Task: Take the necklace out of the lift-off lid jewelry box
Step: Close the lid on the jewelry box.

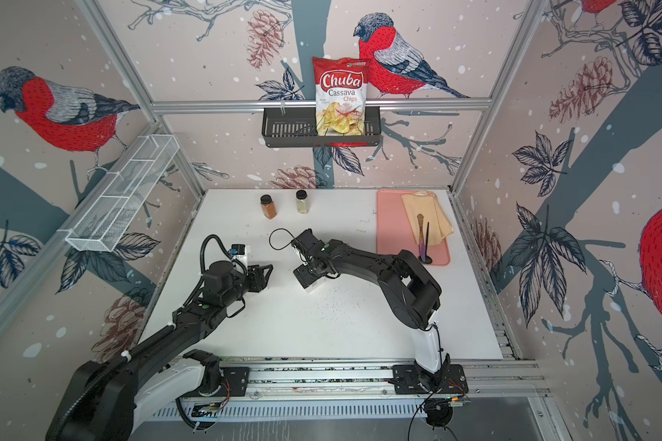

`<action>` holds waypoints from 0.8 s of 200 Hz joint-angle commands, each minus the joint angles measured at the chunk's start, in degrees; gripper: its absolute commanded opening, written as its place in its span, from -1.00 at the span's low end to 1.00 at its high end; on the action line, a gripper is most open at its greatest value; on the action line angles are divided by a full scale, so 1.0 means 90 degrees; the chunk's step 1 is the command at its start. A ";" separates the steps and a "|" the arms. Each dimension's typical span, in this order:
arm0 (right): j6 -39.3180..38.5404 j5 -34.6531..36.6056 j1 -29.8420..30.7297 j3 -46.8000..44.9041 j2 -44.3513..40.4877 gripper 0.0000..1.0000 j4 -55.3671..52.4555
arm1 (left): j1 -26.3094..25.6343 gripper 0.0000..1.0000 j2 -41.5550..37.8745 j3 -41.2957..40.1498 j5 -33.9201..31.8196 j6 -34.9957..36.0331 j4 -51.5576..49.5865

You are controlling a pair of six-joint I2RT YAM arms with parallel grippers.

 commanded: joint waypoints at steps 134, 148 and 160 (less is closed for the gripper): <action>0.0261 -0.0122 -0.0161 -0.0249 -0.0470 0.34 0.0277 | -0.1053 -0.48 0.0918 0.0174 0.0068 -0.0194 0.0845; 0.0261 0.0001 -0.0085 -0.0199 -0.0430 0.26 0.0218 | -0.1058 -0.44 0.0769 0.0291 -0.0092 -0.0152 0.0709; 0.0285 0.0003 -0.0045 -0.0200 -0.0396 0.19 0.0205 | -0.1058 -0.41 0.0627 0.0386 -0.0300 -0.0150 0.0589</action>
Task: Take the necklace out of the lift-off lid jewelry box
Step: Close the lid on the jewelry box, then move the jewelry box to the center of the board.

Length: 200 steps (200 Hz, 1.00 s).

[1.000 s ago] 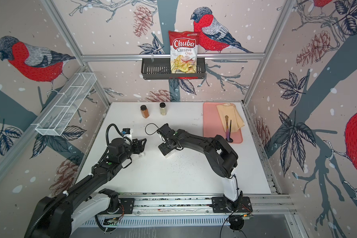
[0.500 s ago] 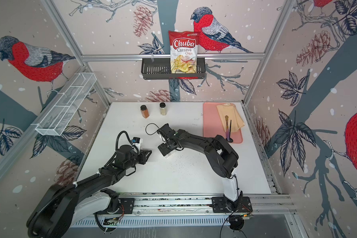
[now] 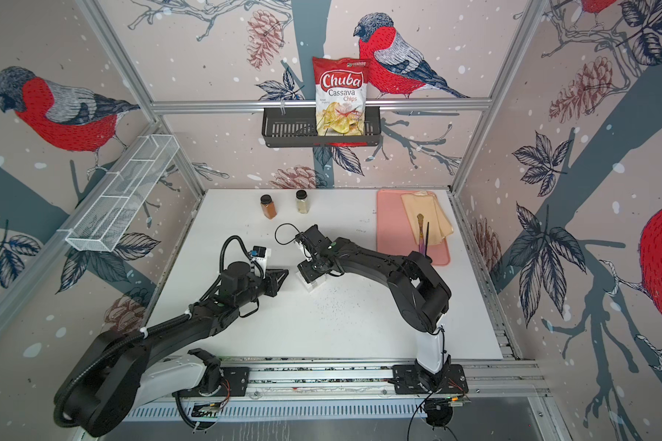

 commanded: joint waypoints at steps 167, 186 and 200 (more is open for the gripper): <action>-0.0126 0.1493 0.0525 -0.0106 0.0167 0.95 0.0146 | 0.0802 -0.27 -0.2621 0.0036 -0.2532 -0.0096 -0.1572; -0.0206 0.1386 0.0509 -0.0062 0.0282 1.00 0.0111 | 0.0820 -0.26 -0.2749 0.0022 -0.2602 -0.0155 -0.1683; -0.0217 0.1237 0.0506 -0.0052 0.0320 0.99 0.0147 | 0.0819 -0.26 -0.2830 -0.0018 -0.2589 -0.0185 -0.1687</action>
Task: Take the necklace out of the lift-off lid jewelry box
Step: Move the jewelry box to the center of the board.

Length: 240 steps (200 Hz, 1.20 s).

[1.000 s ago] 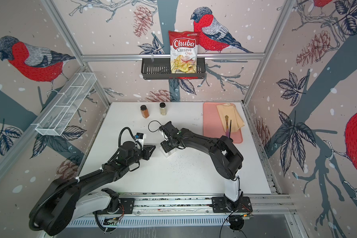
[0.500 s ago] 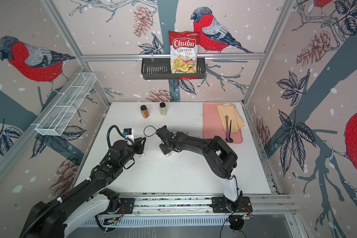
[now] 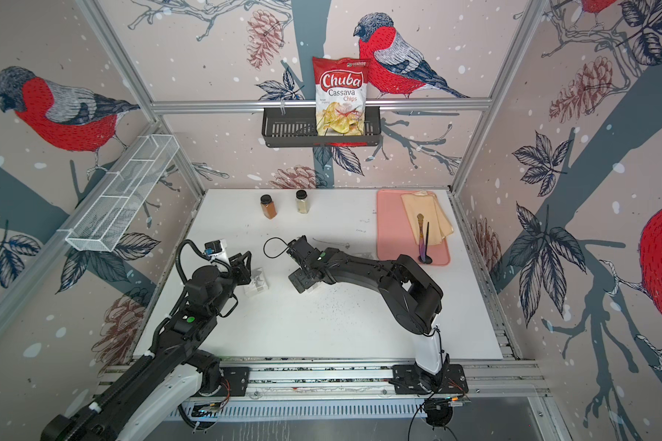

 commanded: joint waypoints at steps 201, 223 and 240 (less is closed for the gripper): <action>0.0948 0.0835 -0.1052 -0.0702 -0.0724 0.84 -0.0251 | 0.0061 -0.10 0.0224 0.0165 0.0031 -0.0396 -0.0454; 0.0712 0.0271 -0.0982 -0.0822 -0.1025 0.86 0.0202 | 0.0119 0.25 0.0204 0.0298 -0.0580 -0.0694 -0.1333; 0.0530 -0.0536 -0.0988 -0.1106 -0.1390 0.83 0.0775 | 0.0122 0.37 0.0204 0.0150 -0.0672 -0.0961 -0.1508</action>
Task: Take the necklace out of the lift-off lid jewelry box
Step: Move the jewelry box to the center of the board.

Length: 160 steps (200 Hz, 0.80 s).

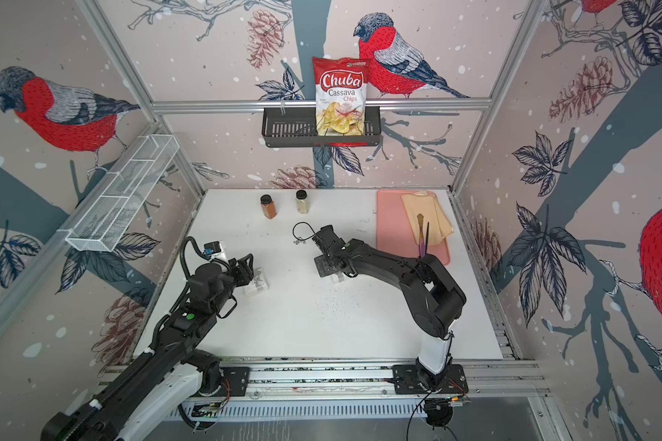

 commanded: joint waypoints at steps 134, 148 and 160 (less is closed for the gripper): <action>-0.0384 -0.2261 -0.0294 -0.1437 -0.1517 0.79 0.1912 | 0.0743 0.38 0.2409 0.0112 0.1983 -0.0403 0.0241; -0.0385 -0.2252 -0.0320 -0.1518 -0.1590 0.79 0.1931 | 0.0740 0.32 0.2796 0.0283 0.2142 -0.0322 0.0224; -0.0396 -0.2257 -0.0339 -0.1573 -0.1625 0.78 0.1931 | 0.0726 0.29 0.3018 0.0328 0.2292 -0.0331 0.0337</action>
